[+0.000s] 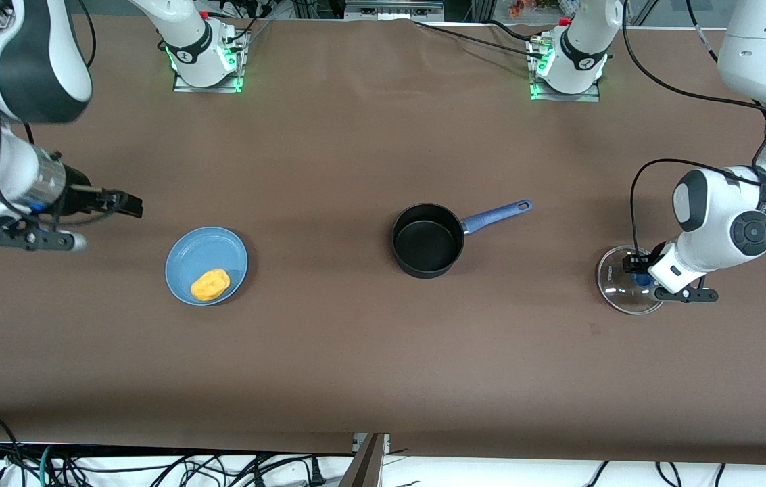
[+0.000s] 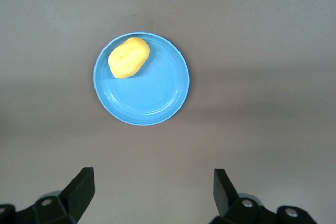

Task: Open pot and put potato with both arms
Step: 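Set the lid down while the right gripper reaches the potato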

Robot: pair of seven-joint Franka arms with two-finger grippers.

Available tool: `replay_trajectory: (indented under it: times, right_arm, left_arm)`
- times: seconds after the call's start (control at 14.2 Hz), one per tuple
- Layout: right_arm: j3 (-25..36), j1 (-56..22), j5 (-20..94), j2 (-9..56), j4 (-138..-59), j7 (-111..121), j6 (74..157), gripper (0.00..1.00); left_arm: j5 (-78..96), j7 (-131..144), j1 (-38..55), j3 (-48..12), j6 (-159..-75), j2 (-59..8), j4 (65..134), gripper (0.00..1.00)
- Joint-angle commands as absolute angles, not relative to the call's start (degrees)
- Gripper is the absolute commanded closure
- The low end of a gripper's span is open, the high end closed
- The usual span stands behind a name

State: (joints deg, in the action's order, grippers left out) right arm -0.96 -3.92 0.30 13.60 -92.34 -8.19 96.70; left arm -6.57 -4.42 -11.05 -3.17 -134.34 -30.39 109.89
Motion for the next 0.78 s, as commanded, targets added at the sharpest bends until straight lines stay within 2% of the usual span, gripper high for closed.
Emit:
replay_trajectory:
  times: [0.0, 0.07, 0.21, 0.35, 0.49, 0.71]
  right_arm:
    - [-0.97, -3.87, 0.61, 20.79, -91.05, -7.29, 101.47, 0.0]
    - [-0.97, -3.78, 0.7, 24.83, -90.97, -8.34, 106.3, 0.0]
    - [-1.4, -4.22, 1.49, 30.56, -90.97, -16.48, 114.14, 0.0]
    - [-1.67, -5.7, 3.85, 35.23, -90.62, -25.01, 119.24, 0.01]
    - [-1.67, -7.11, 4.31, 38.4, -90.53, -31.08, 124.35, 0.01]
    - [-1.67, -8.53, 4.31, 38.67, -90.79, -34.89, 124.63, 0.01]
  left_arm:
    - [-7.73, -5.19, -11.95, -3.52, -134.74, -30.5, 109.6, 0.25]
    - [-7.73, -5.19, -11.95, -3.52, -134.21, -30.15, 109.16, 0.01]
    - [-7.73, -4.75, -11.87, -3.6, -132.38, -28.4, 107.85, 0.0]
    - [-7.04, -4.48, -11.43, -4.22, -125.02, -26.38, 104.7, 0.0]
    - [-6.59, -4.39, -10.9, -4.83, -118.68, -21.04, 103.01, 0.0]
    - [-5.98, -4.31, -9.94, -5.71, -115.59, -10.49, 102.83, 0.0]
